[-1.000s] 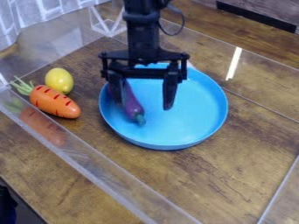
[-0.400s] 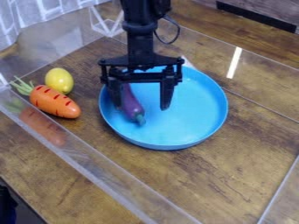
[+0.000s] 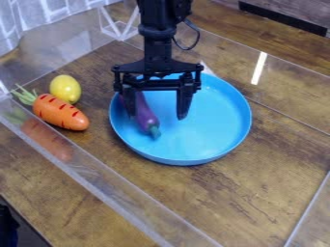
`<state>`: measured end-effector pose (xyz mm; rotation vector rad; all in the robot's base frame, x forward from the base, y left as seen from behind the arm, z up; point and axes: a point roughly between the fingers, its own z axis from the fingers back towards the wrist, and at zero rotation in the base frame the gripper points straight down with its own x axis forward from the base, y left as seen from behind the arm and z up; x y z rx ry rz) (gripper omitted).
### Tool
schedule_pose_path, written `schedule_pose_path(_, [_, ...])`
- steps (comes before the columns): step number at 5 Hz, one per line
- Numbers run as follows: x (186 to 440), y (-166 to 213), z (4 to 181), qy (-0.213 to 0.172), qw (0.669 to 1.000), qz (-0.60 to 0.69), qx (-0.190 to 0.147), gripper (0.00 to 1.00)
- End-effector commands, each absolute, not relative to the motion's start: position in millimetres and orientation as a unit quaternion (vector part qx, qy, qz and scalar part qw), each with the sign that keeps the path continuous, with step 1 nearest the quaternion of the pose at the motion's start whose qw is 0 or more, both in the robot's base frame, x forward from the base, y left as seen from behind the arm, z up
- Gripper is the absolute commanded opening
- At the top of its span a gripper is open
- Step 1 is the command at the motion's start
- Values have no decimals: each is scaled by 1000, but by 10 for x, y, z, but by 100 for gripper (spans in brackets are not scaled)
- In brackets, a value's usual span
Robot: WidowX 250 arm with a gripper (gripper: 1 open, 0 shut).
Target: Remove the purple eggplant from the blue tray and put it on the table
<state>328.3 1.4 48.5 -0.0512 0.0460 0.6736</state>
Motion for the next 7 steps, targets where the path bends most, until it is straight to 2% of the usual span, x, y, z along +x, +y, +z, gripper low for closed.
schedule_pose_path(1, [3417, 112, 594, -9, 937, 349, -26, 100])
schedule_pose_path(3, [3473, 178, 620, -16, 930, 366, -23, 100])
schedule_pose_path(7, [3578, 236, 480, -19, 917, 399, -6, 100])
